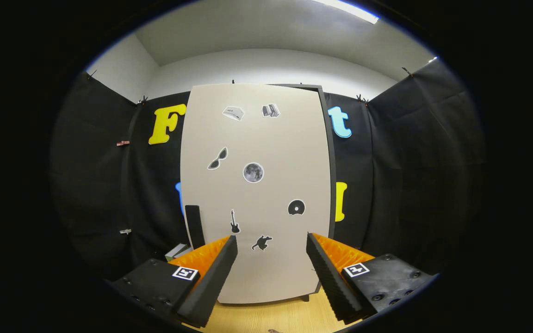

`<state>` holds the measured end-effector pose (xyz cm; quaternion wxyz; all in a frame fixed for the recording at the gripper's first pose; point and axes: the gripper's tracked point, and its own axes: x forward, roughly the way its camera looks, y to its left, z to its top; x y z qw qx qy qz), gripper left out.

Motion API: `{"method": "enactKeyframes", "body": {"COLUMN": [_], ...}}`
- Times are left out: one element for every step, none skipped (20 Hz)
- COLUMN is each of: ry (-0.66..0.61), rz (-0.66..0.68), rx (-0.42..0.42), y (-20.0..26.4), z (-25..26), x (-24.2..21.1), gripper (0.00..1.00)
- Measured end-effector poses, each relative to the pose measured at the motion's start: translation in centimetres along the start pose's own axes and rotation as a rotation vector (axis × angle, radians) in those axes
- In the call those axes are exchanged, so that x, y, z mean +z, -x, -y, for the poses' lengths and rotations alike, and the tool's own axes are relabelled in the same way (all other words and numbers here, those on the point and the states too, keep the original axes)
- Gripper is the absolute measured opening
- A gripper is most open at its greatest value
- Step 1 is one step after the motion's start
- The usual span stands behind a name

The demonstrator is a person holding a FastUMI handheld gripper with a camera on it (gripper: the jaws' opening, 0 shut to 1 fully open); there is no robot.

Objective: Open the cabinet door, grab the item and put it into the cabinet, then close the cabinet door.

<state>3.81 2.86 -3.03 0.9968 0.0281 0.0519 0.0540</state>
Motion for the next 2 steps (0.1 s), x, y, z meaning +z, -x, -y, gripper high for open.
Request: {"method": "enactKeyframes", "body": {"ry": [-0.002, 0.0], "rz": [-0.004, -0.006], "rx": [0.003, 0.003], "y": [-0.04, -0.15], "z": [-0.14, -0.25], "x": [-0.04, -0.14], "gripper": [0.98, 0.98]}}
